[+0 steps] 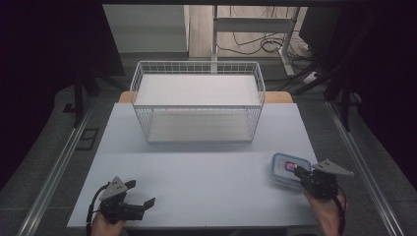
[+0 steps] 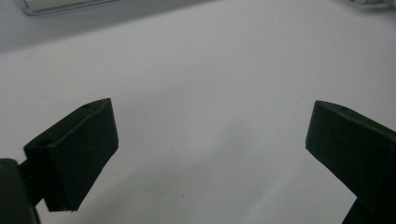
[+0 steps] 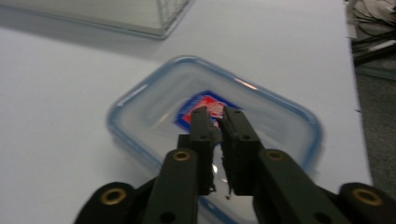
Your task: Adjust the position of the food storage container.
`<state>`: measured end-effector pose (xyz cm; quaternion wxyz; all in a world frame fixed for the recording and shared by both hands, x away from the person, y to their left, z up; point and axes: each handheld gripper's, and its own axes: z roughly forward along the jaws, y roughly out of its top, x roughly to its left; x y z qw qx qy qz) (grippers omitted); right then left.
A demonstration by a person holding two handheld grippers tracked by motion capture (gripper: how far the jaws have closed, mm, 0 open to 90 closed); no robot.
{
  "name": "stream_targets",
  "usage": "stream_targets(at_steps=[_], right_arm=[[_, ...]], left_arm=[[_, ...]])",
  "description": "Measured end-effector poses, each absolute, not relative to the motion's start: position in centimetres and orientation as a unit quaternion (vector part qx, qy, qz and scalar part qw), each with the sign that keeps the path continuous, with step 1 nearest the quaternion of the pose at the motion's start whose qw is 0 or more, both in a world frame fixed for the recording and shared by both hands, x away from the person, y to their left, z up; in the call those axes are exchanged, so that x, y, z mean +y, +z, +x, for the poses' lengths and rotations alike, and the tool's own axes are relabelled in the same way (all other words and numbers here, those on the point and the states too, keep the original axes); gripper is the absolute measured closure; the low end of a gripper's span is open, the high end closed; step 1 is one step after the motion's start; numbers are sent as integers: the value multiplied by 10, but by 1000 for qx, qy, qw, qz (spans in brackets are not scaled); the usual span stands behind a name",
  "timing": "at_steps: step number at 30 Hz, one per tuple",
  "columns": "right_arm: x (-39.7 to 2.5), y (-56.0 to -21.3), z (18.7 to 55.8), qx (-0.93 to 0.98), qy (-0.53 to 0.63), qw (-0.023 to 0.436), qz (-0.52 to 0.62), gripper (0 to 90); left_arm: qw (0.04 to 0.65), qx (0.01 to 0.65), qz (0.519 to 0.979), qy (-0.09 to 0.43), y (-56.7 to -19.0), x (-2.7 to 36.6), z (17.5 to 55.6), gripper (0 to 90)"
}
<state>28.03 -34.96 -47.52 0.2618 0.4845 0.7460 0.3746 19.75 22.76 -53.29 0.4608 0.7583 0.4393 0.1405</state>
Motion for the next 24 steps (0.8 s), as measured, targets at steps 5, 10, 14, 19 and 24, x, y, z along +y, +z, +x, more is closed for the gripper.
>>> stream_targets(at_steps=[5, 10, 14, 19, 24], right_arm=[[-367, -472, 282, 722, 375, 278, 510, 893], [-383, -478, 288, 710, 359, 279, 538, 894], [-390, -482, 292, 707, 349, 282, 547, 894], [-391, -486, 298, 706, 340, 283, 553, 894], [-393, -489, 303, 706, 334, 282, 558, 894]], left_arm=[[461, 441, 757, 139, -533, 228, 198, 24], [460, 441, 758, 138, -533, 228, 198, 24], [460, 442, 758, 136, -534, 228, 199, 25], [461, 444, 757, 135, -534, 229, 199, 25], [461, 445, 756, 134, -534, 229, 199, 25]])
